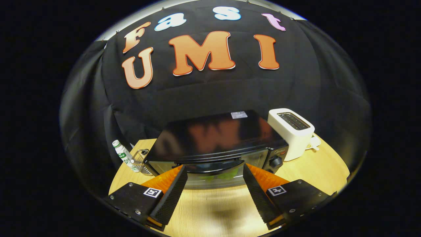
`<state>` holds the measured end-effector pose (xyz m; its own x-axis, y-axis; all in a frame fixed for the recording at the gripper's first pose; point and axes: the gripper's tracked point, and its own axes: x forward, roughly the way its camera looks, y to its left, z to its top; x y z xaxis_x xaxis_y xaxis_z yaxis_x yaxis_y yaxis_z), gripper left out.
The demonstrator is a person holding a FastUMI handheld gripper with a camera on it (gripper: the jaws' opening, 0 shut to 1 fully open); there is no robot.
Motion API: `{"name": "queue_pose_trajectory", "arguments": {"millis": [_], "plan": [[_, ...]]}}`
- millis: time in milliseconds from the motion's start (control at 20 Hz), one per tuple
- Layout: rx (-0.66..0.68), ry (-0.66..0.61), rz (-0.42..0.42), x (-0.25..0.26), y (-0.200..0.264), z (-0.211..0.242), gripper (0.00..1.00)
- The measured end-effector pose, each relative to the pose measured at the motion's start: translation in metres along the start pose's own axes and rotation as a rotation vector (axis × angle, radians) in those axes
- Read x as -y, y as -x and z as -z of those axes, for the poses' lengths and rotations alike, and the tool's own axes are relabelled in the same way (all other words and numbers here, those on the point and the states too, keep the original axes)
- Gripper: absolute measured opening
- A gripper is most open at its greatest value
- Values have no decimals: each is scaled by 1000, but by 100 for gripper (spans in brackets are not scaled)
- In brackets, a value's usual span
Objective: Open the toaster oven, put the food inside, and close the toaster oven door.
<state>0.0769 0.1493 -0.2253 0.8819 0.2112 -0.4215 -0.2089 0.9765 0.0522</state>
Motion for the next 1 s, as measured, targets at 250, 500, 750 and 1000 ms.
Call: {"name": "queue_pose_trajectory", "arguments": {"millis": [250, 500, 750, 1000], "plan": [[89, -23, 18, 35, 26, -63, 100], [207, 20, 50, 67, 64, -141, 99], [336, 79, 84, 86, 111, -209, 99], [434, 109, 102, 89, 147, -246, 99]]}}
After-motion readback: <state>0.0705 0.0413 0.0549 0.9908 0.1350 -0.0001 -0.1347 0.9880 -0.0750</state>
